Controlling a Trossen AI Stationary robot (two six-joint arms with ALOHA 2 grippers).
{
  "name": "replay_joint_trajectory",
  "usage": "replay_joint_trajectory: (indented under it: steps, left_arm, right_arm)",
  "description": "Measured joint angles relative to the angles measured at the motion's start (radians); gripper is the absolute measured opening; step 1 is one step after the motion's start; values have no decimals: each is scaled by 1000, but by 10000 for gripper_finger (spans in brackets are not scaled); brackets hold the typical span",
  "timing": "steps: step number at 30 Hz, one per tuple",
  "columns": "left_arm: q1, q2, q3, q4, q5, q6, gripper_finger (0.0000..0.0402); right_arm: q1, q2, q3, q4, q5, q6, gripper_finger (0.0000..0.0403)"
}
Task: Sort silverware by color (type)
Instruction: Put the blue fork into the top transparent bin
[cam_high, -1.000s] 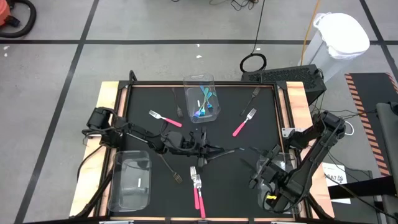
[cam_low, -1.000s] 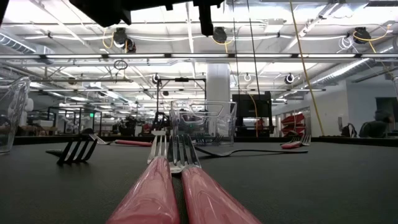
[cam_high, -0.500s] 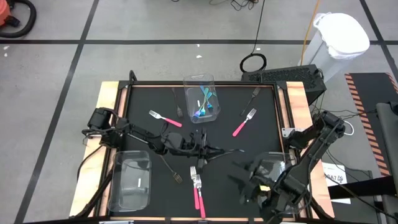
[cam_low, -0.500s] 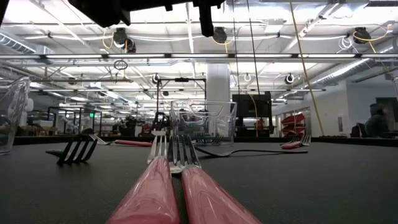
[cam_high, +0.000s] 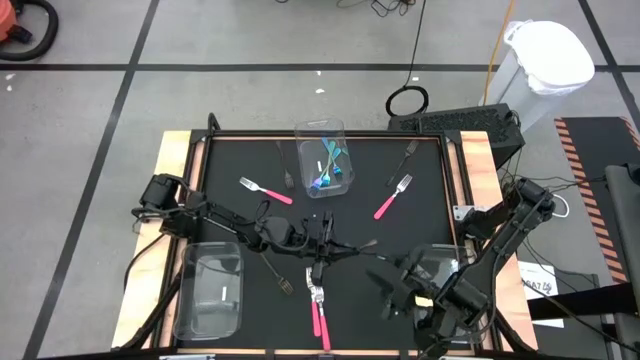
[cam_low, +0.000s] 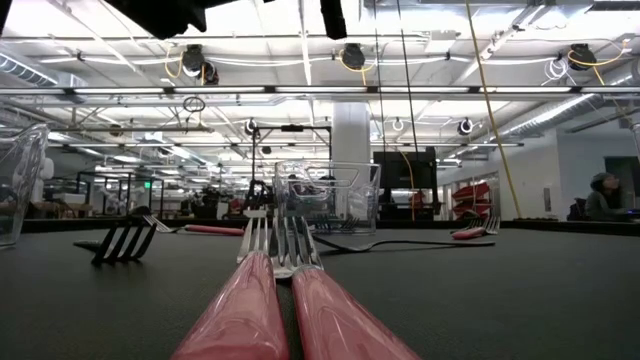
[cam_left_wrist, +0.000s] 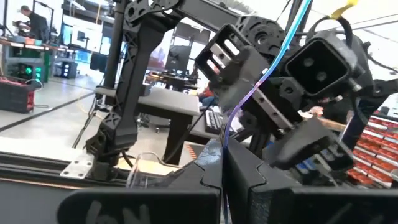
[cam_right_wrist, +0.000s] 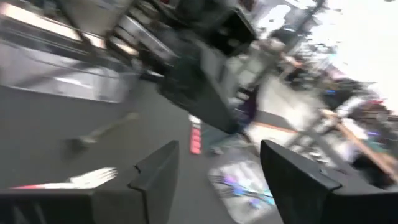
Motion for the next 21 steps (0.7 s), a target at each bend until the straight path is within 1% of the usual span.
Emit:
replay_joint_trajectory:
  steps: [5, 8, 10, 13, 18, 21]
  left_arm:
    - [13, 0, 6, -2, 31, -1, 1]
    - [11, 0, 12, -1, 52, -1, 1]
    - [6, 0, 12, -2, 57, 0, 1]
    - [0, 0, 12, -2, 57, 0, 1]
    - [-12, 0, 12, -5, 56, 0, 1]
    - [-21, 0, 12, -5, 55, 3, 1]
  right_arm:
    - [-16, 3, 0, 254, -196, -208, 189]
    - [-13, 6, 0, 371, -271, -321, 179]
    - [-6, 6, 0, 412, -307, -367, 174]
    - [17, 5, 0, 429, -290, -421, 168]
    - [46, 5, 0, 411, -148, -462, 159]
    - [46, 5, 0, 390, -145, -464, 154]
